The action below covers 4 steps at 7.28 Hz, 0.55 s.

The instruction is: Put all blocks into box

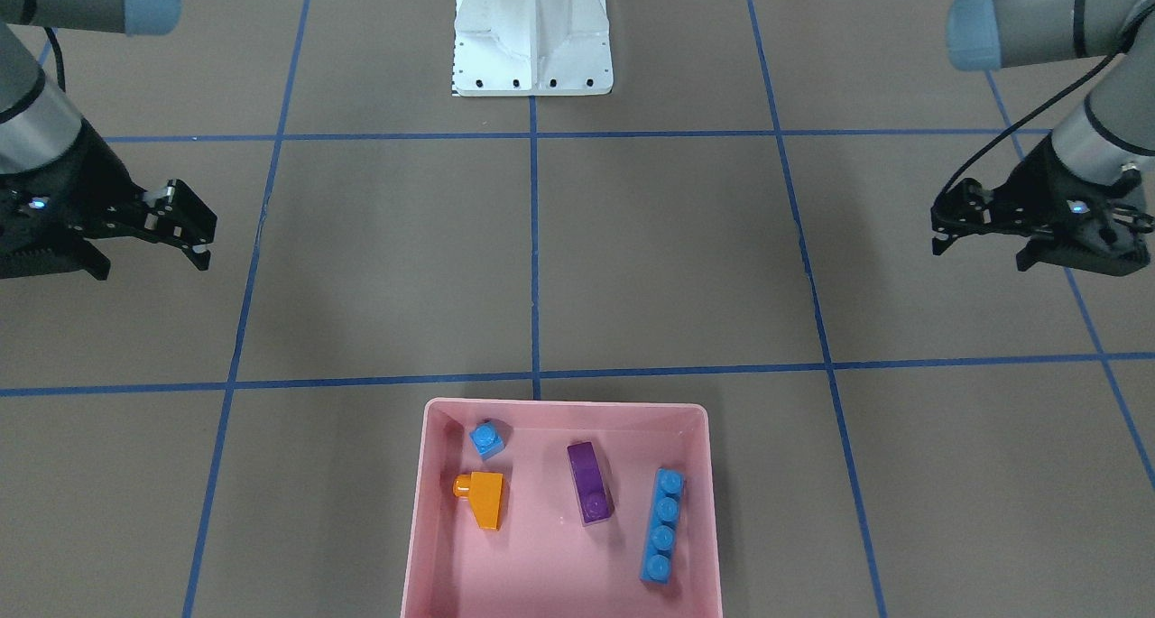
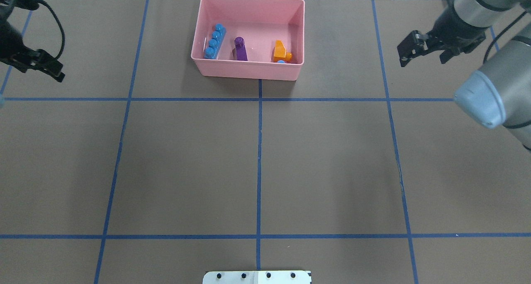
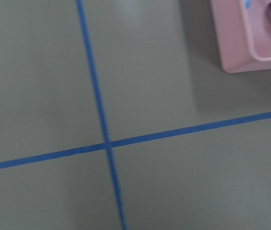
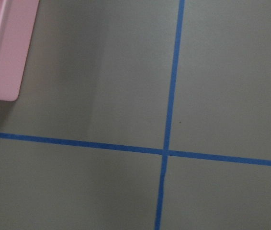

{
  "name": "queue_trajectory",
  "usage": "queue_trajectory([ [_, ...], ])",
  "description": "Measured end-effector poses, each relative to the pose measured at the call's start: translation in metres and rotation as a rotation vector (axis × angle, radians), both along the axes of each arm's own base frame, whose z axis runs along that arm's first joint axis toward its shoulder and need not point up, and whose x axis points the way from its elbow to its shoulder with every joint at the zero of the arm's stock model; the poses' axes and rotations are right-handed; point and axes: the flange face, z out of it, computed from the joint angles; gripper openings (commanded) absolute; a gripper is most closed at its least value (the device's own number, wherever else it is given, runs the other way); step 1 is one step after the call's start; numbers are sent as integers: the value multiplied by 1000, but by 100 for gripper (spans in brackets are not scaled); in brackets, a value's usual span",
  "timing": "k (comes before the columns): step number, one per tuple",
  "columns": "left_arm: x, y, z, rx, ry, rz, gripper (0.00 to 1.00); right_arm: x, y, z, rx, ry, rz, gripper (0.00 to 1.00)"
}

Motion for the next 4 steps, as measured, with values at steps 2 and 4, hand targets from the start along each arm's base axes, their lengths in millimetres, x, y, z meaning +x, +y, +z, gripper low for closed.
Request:
queue_trajectory([
  [2, -75, 24, 94, -61, -57, -2, 100, 61, 48, 60, 24, 44, -57, 99],
  [4, -129, 54, 152, -142, -79, -70, 100, 131, 91, 122, 27, 35, -139, 99],
])
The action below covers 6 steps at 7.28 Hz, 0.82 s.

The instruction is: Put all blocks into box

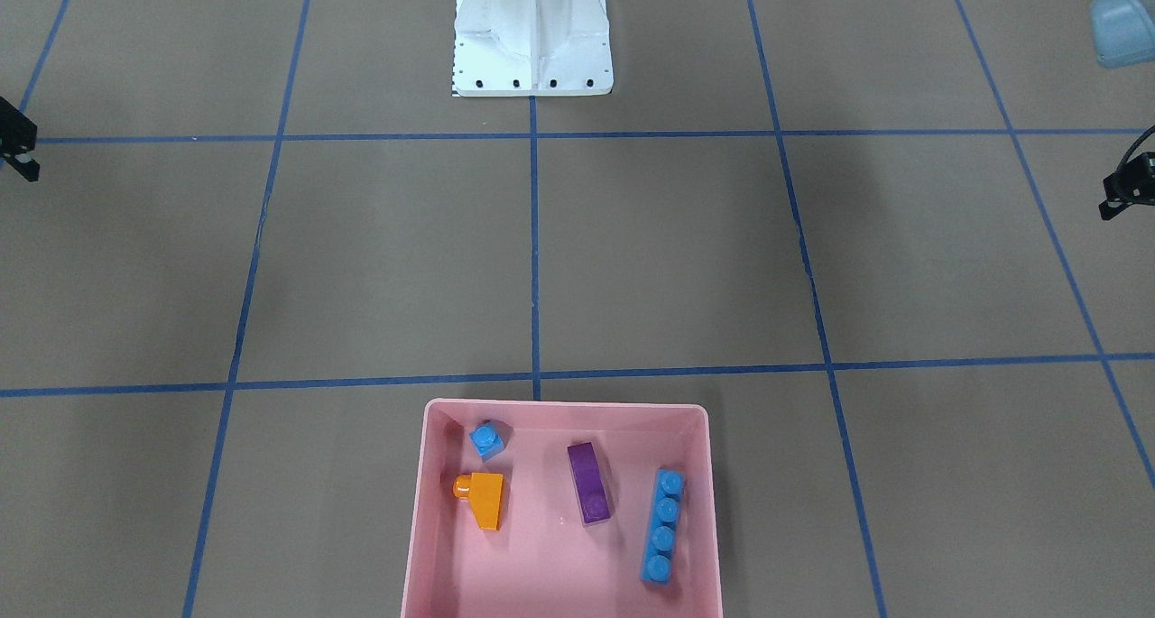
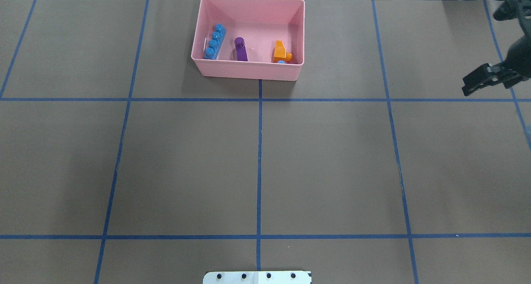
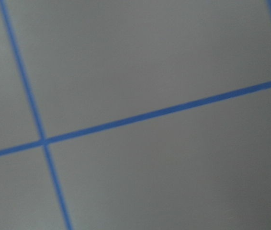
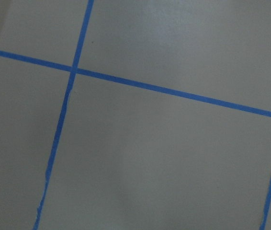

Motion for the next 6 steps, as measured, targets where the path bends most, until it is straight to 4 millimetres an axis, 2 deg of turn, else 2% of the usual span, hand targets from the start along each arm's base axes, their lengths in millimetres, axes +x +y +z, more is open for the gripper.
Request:
queue_trajectory([
  [1, -11, 5, 5, 4, -1, -18, 100, 29, 23, 34, 3, 3, -40, 99],
  [2, -16, 8, 8, 19, 1, -26, 100, 49, 49, 68, 1, 8, -66, 99],
  [3, -17, 8, 9, 29, 2, -30, 100, 65, 84, 105, -3, 13, -74, 100],
  [5, -18, 9, 16, 25, -1, -31, 100, 88, 160, 174, 19, 6, -66, 100],
  [6, -19, 12, 23, 23, -3, -18, 100, 95, 196, 217, 27, -6, -64, 100],
])
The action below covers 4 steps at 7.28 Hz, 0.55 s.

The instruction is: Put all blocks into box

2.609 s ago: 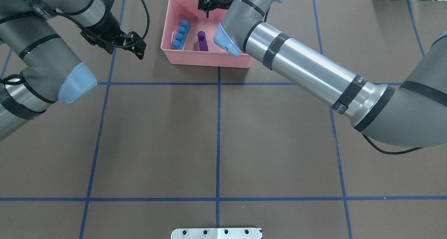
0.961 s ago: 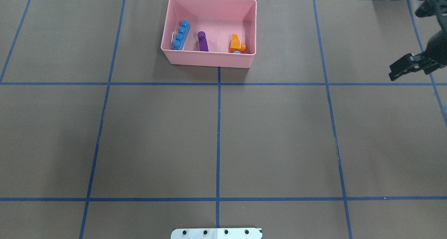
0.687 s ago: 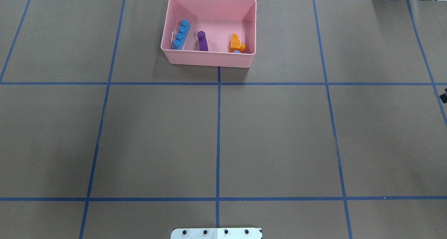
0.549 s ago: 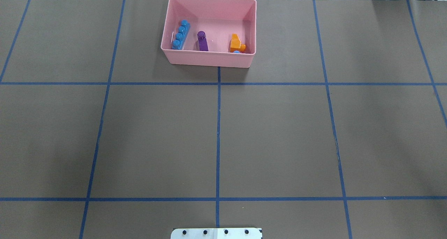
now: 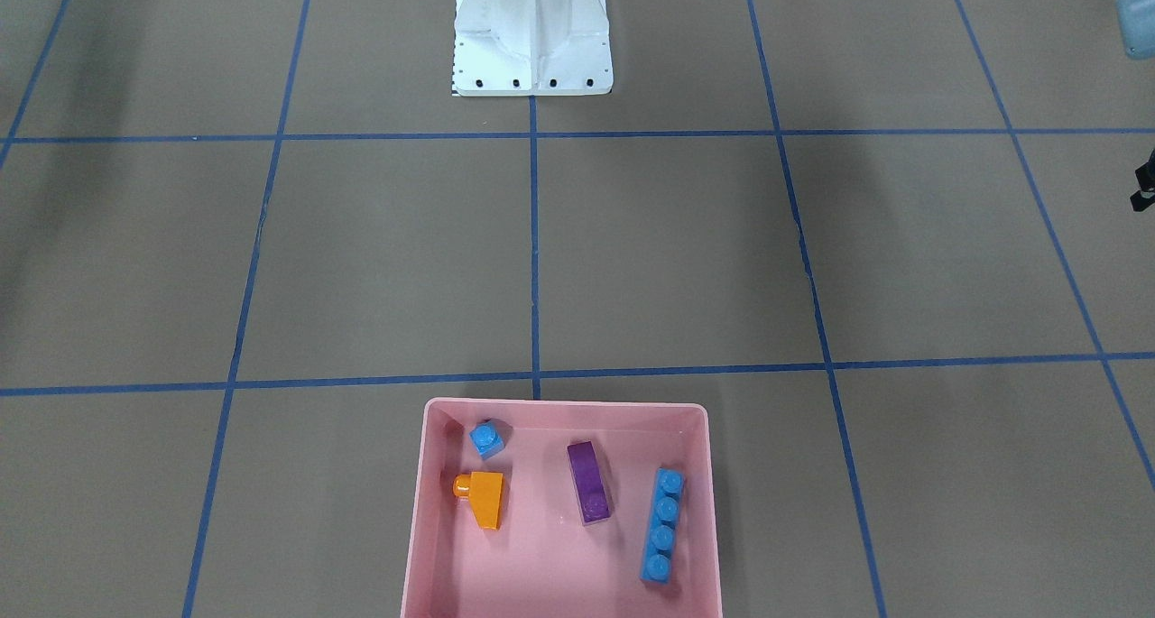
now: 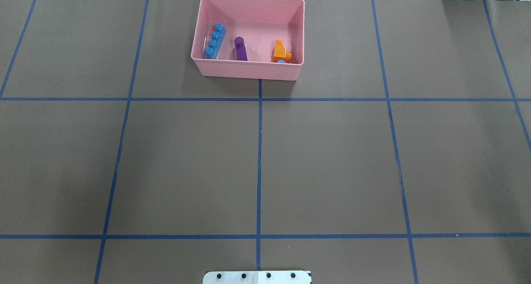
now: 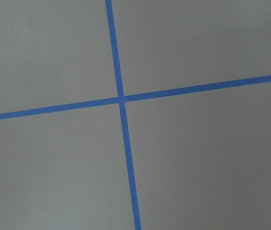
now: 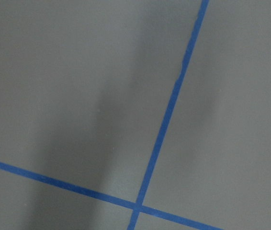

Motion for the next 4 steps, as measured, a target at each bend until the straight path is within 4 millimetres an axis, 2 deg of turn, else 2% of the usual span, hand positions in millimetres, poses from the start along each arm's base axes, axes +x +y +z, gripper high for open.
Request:
queue_trajectory([
  [2, -7, 9, 24, 48, -9, 110, 100, 12, 68, 90, 1, -26, 0, 100],
  [4, -20, 14, 38, 68, -8, 145, 100, 27, 147, 161, -52, -22, 10, 100],
])
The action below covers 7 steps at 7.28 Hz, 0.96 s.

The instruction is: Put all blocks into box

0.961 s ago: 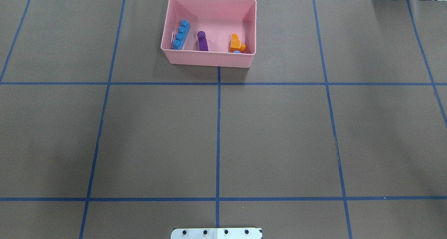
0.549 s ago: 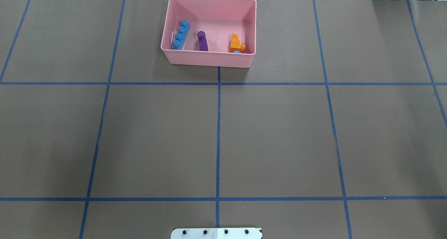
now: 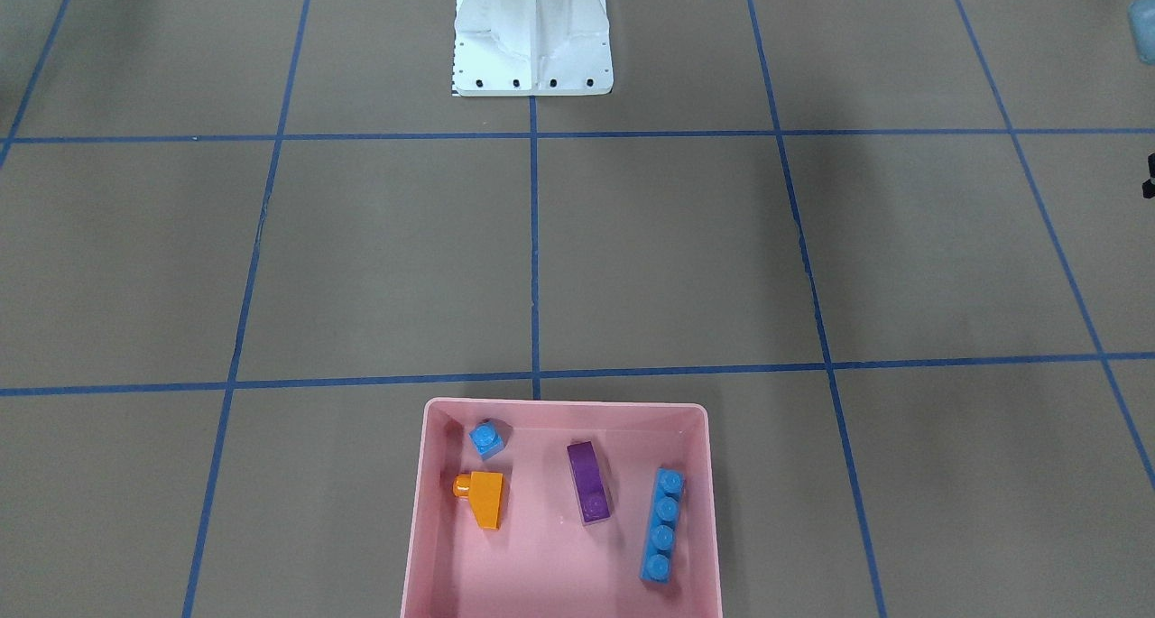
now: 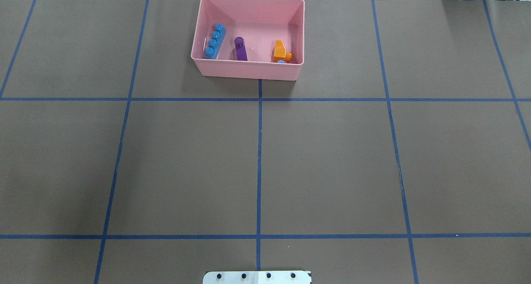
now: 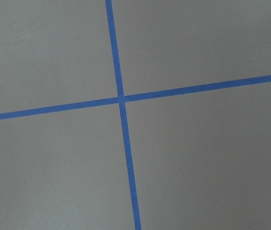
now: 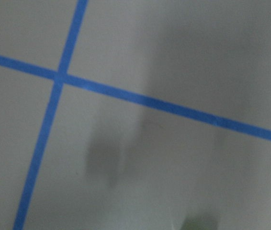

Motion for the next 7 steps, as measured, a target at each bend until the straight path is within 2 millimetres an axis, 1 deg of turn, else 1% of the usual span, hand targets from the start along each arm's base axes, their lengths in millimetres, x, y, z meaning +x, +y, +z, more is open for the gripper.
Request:
queue_trajectory([
  [1, -3, 1, 1, 4, 1, 1, 100, 7, 37, 27, -27, 3, 8, 100],
  [2, -4, 1, 1, 6, 1, 2, 100, 11, 61, 45, -39, 4, 16, 100],
  [3, -5, 2, 1, 7, 1, 1, 100, 12, 67, 53, -37, 6, 20, 100],
  [4, -6, 6, 1, 7, 1, 0, 100, 11, 60, 56, -25, 10, 22, 99],
  [5, -7, 14, 1, 7, 1, 0, 100, 10, 48, 57, -9, 13, 24, 99],
  [6, -8, 20, 0, 7, 2, -1, 100, 8, 36, 57, 5, 14, 26, 95],
  [7, -8, 23, 0, 6, 2, -1, 100, 7, 29, 57, 10, 13, 30, 77],
])
